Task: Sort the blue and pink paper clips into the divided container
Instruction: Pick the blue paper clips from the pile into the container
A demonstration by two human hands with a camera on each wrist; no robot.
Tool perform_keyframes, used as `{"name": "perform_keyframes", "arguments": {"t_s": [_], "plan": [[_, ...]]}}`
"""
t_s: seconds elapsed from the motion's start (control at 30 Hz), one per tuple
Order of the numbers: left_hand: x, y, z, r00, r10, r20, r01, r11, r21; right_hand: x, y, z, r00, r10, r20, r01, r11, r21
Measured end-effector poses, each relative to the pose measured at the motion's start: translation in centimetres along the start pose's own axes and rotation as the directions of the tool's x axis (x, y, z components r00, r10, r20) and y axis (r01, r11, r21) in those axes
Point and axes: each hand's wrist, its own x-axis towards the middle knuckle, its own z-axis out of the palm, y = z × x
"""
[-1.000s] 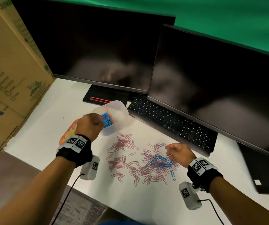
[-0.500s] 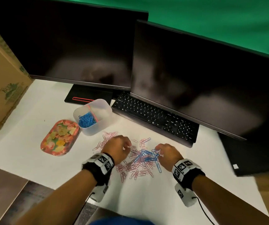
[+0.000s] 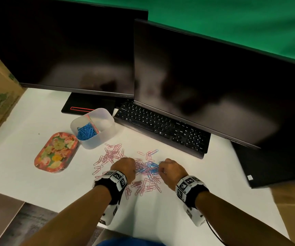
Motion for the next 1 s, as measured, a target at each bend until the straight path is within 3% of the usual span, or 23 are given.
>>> {"name": "perform_keyframes", "arguments": {"t_s": [0.23,0.37,0.47,0.57,0.63,0.73,0.8,0.83,0.87,0.93,1.0], "plan": [[-0.4,-0.9,-0.9,0.999,-0.017,-0.045,0.013,0.996,-0.093,-0.3,0.6,-1.4,0.989,0.151,-0.005,-0.138,0.917,0.375],[-0.7,-1.1,-1.3,0.993,0.015,-0.115,-0.061,0.911,-0.408,-0.6,1.2,-1.8,0.986,0.165,0.010,-0.137,0.781,0.609],[-0.6,-1.3,-1.4,0.994,0.018,-0.107,-0.082,0.772,-0.630,-0.8,1.1,-2.3,0.992,0.111,0.066,-0.121,0.624,0.772],[-0.6,-1.1,-1.5,0.998,0.066,-0.019,-0.056,0.629,-0.776,-0.8,1.1,-2.6,0.993,0.062,0.101,-0.119,0.549,0.827],[-0.7,-0.8,-1.7,0.998,0.038,0.050,0.026,0.466,-0.885,-0.8,1.1,-2.8,0.989,0.088,0.116,-0.144,0.493,0.858],[-0.8,0.0,-2.0,0.992,-0.011,0.127,0.126,0.186,-0.974,-0.9,0.5,-3.5,0.980,0.151,0.125,-0.166,0.296,0.941],[-0.6,0.4,-2.1,0.988,-0.037,0.149,0.152,0.097,-0.984,-0.9,0.3,-3.8,0.974,0.194,0.114,-0.153,0.202,0.967],[-0.6,0.6,-2.0,0.987,-0.048,0.151,0.155,0.103,-0.982,-0.8,0.4,-3.9,0.969,0.223,0.106,-0.148,0.179,0.973],[-0.5,0.8,-1.9,0.988,-0.052,0.146,0.152,0.169,-0.974,-0.8,0.5,-4.0,0.962,0.253,0.102,-0.149,0.174,0.973],[-0.4,1.2,-1.2,0.995,-0.036,0.098,0.104,0.435,-0.894,-0.8,0.8,-4.1,0.950,0.294,0.102,-0.160,0.179,0.971],[-0.4,2.0,-0.5,0.999,0.034,-0.002,-0.025,0.696,-0.717,-1.0,1.0,-4.2,0.949,0.295,0.113,-0.174,0.191,0.966]]}}
